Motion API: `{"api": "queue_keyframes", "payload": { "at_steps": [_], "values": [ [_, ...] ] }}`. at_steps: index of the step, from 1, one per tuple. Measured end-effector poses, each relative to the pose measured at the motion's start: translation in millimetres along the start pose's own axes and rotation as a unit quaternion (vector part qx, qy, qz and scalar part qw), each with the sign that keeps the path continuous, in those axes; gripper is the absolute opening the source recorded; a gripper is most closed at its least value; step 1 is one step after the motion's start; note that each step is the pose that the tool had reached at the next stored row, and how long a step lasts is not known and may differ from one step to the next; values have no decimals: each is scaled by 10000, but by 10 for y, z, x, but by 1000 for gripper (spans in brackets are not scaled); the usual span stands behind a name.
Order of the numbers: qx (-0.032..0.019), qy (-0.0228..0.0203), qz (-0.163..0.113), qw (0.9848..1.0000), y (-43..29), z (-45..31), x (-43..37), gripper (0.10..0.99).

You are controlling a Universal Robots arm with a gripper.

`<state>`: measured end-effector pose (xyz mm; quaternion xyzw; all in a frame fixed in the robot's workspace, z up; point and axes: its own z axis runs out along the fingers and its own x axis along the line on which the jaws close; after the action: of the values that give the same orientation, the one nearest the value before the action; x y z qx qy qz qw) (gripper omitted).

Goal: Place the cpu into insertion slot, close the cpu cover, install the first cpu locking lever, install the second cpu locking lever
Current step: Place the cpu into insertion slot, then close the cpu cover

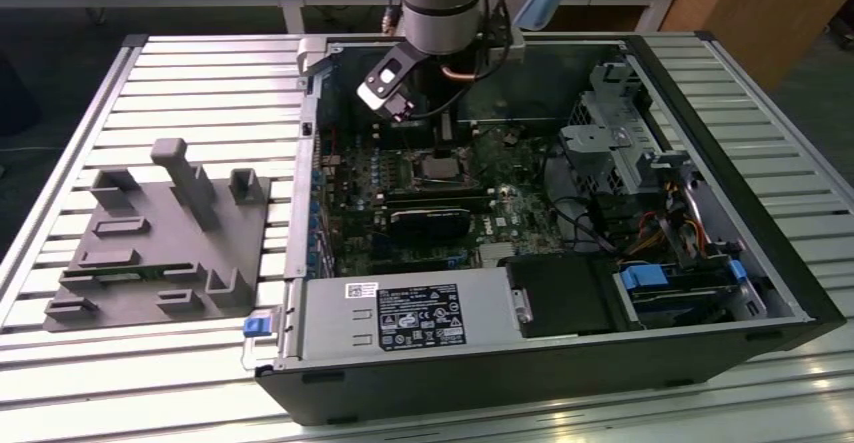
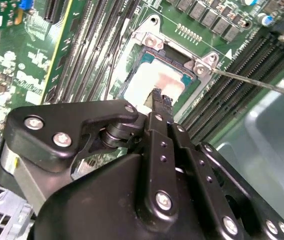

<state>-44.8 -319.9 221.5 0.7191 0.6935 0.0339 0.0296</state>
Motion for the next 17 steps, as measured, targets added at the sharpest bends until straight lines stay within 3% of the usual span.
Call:
{"api": "queue_keyframes", "payload": {
  "at_steps": [9, 17],
  "values": [
    [-6, 0, 0, 10000, 21, -233, 2, 106],
    [-8, 1, 0, 10000, 24, -262, 2, 106]
  ]
}}
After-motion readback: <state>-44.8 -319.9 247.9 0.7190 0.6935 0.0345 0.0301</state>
